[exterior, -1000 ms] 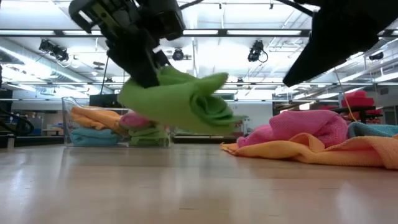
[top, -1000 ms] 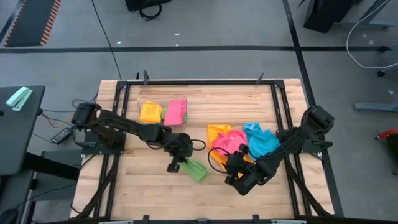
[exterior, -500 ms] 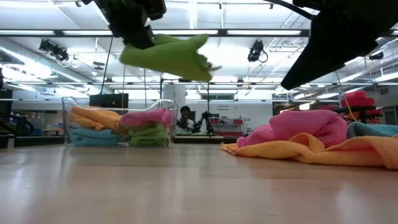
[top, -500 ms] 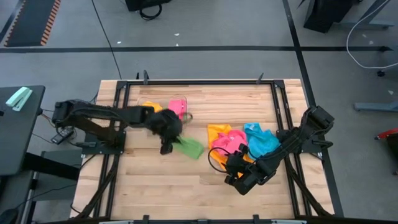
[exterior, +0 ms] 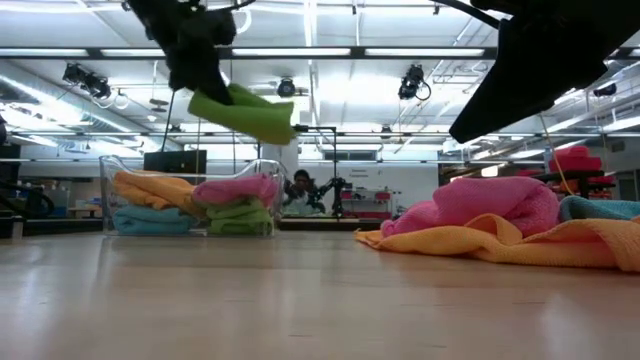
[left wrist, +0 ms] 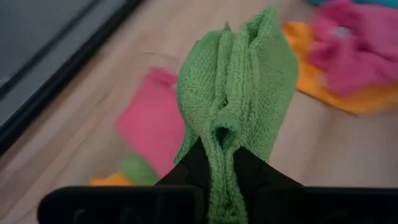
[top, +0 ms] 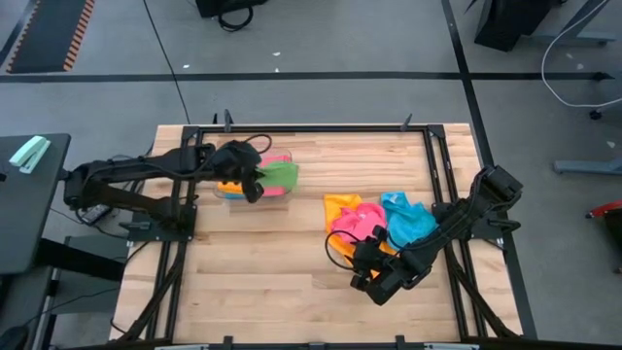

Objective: Fold microfiber towels
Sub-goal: Stack the green microfiber towel on top of the pink microfiber towel

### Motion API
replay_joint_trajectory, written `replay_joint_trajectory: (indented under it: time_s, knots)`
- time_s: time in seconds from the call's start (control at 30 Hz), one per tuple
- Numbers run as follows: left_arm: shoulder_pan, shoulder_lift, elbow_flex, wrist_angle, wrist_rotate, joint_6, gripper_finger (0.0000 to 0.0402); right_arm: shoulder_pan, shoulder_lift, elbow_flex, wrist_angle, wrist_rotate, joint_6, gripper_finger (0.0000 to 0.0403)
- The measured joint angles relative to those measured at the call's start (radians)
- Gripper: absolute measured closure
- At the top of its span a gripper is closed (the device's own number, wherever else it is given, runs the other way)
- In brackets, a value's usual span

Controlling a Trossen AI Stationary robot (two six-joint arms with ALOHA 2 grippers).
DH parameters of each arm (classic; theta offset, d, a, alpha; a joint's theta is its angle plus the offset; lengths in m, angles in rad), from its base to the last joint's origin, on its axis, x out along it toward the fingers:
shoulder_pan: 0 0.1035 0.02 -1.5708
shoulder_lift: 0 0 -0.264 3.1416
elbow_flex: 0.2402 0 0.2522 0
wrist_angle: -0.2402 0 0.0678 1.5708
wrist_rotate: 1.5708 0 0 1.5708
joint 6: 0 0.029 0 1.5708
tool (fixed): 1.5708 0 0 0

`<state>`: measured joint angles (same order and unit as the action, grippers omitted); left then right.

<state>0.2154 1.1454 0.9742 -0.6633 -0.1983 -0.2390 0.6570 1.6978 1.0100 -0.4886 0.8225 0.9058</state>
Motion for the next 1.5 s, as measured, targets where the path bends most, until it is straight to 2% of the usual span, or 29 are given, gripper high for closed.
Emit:
replay_joint_trajectory:
  time_s: [0.13, 0.3, 0.5, 0.73, 0.87, 1.03, 1.2, 1.3, 1.5]
  knots:
    - [-0.003, -0.019, -0.061, 0.029, -0.151, -0.143, 0.0369, 0.001, 0.000, 0.000, 0.011, -0.001, -0.002, 0.0207]
    - [-0.040, -0.025, -0.140, 0.122, -0.320, -0.393, 0.0364, -0.007, 0.000, 0.000, 0.008, -0.002, -0.043, 0.0207]
    - [-0.081, -0.014, -0.291, 0.391, -0.356, -0.591, 0.0360, -0.017, 0.000, 0.000, 0.004, -0.004, -0.139, 0.0207]
    - [-0.152, -0.015, -0.455, 0.608, -0.494, -0.844, 0.0359, -0.049, 0.000, 0.000, 0.004, -0.004, -0.285, 0.0207]
    - [-0.205, -0.010, -0.483, 0.662, -0.589, -0.946, 0.0357, -0.065, 0.000, 0.000, 0.005, -0.011, -0.335, 0.0207]
    - [-0.288, 0.022, -0.484, 0.728, -0.784, -1.049, 0.0365, -0.080, 0.000, 0.000, 0.010, -0.039, -0.382, 0.0207]
    - [-0.315, 0.090, -0.484, 0.748, -0.835, -1.193, 0.0356, -0.079, 0.000, 0.000, 0.021, -0.043, -0.402, 0.0207]
    - [-0.326, 0.141, -0.483, 0.778, -0.845, -1.199, 0.0357, -0.079, 0.000, 0.000, 0.042, -0.043, -0.421, 0.0207]
    - [-0.337, 0.166, -0.430, 0.751, -0.923, -0.994, 0.0367, -0.077, 0.000, 0.000, 0.047, -0.054, -0.405, 0.0207]
